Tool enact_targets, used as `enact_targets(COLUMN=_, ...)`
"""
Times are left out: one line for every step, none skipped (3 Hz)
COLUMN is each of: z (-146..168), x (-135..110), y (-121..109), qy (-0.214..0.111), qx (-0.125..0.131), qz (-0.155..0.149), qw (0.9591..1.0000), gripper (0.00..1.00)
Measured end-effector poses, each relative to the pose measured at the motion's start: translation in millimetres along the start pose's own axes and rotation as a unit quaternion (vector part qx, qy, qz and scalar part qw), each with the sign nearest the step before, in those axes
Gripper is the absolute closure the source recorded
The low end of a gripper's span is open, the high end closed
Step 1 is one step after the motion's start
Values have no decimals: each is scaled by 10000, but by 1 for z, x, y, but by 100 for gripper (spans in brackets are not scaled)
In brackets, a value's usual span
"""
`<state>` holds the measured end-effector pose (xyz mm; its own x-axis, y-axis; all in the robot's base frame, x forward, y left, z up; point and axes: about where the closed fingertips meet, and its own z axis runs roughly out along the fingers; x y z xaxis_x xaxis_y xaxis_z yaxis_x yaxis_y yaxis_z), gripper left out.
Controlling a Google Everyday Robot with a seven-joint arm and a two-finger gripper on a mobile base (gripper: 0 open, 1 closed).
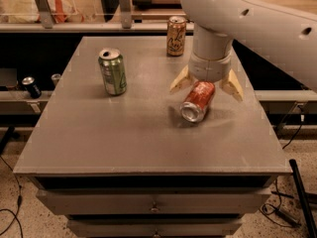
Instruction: Place coke can upright
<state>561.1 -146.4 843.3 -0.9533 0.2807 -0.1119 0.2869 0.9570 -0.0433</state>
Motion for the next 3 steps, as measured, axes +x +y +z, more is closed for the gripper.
enact_targets(z=0, x=0, y=-2, qy=-132, qx=-1, qz=7, qw=9999, gripper=0)
enact_targets(z=-1, x=-1, y=-2, qy=-170, qx=2, qz=-6, qw=9999, gripper=0)
enact_targets(z=0, x=-2, y=0, qy=-185, qx=-10, qz=-45, qw=9998, gripper=17)
